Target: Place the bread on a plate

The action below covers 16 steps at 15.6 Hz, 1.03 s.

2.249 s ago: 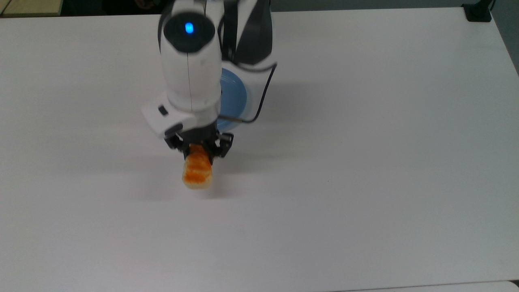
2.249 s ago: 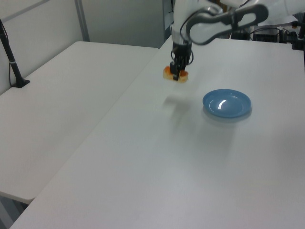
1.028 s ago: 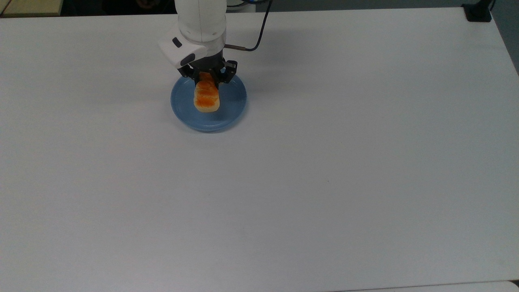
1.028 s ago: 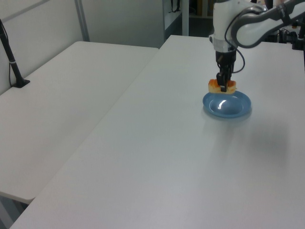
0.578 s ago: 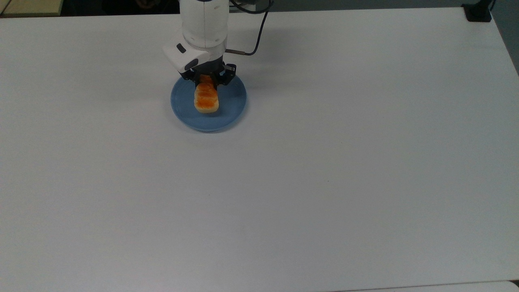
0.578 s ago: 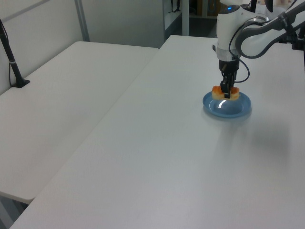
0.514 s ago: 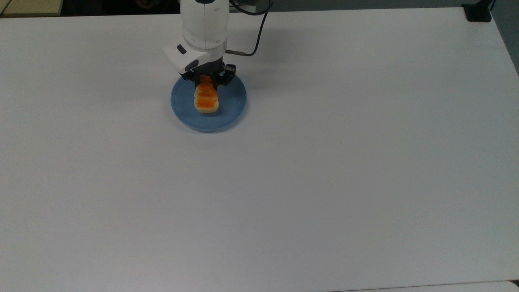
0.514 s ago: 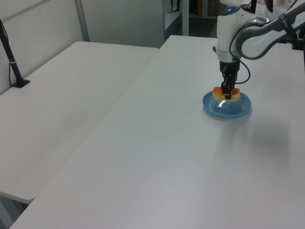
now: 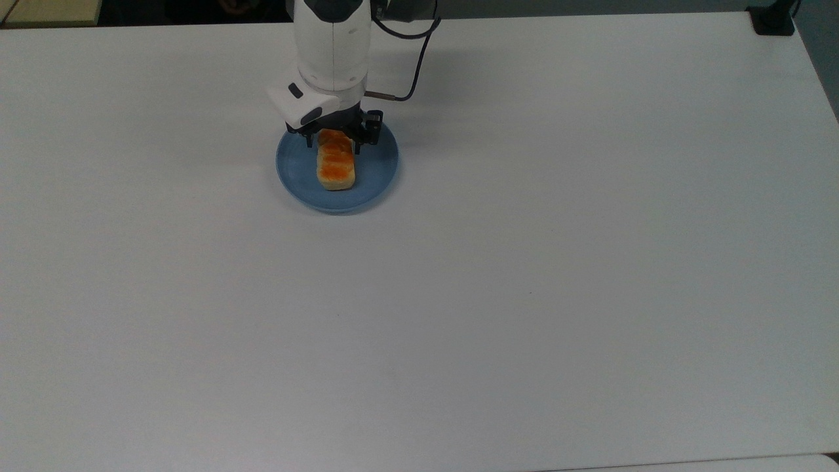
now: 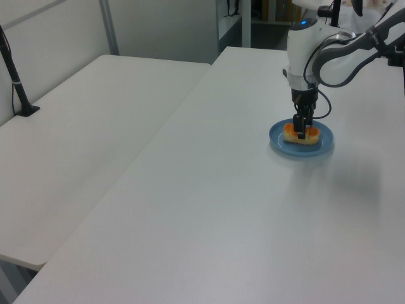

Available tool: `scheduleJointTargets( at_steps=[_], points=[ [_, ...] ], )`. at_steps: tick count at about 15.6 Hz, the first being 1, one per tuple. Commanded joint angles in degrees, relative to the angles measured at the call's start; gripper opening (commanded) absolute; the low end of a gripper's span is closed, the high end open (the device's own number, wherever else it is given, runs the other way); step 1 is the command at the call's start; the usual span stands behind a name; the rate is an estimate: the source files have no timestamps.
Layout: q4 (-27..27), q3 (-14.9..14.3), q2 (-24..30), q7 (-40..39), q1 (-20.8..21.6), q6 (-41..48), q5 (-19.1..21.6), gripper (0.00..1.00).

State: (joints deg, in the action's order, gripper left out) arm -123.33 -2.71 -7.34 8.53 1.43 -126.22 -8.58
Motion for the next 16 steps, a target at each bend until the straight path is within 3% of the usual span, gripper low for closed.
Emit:
scheduleJointTargets(
  at_steps=[1, 4, 5, 7, 10, 12, 14, 16],
  points=[
    [-0.9, 0.2, 1.1, 2.1, -0.4, -1.0, -1.6, 0.97],
    [0.2, 0.2, 4.1, 2.2, -0.6, 1.8, -1.4, 1.00],
    [2.7, 0.2, 6.0, 2.2, -1.1, 6.6, -0.8, 1.00],
    [9.7, -0.3, 7.8, 1.8, -1.3, 14.5, 0.7, 1.00],
    [25.1, -0.5, 7.3, -0.3, -2.9, 26.2, 7.7, 1.00],
    [32.9, -0.5, 7.4, -2.3, -4.6, 32.1, 9.3, 1.00],
    [37.0, -0.5, 7.3, -4.3, -4.7, 34.9, 9.2, 1.00],
    [37.4, -0.5, 7.2, -4.5, -4.6, 34.9, 8.7, 1.00]
  ],
)
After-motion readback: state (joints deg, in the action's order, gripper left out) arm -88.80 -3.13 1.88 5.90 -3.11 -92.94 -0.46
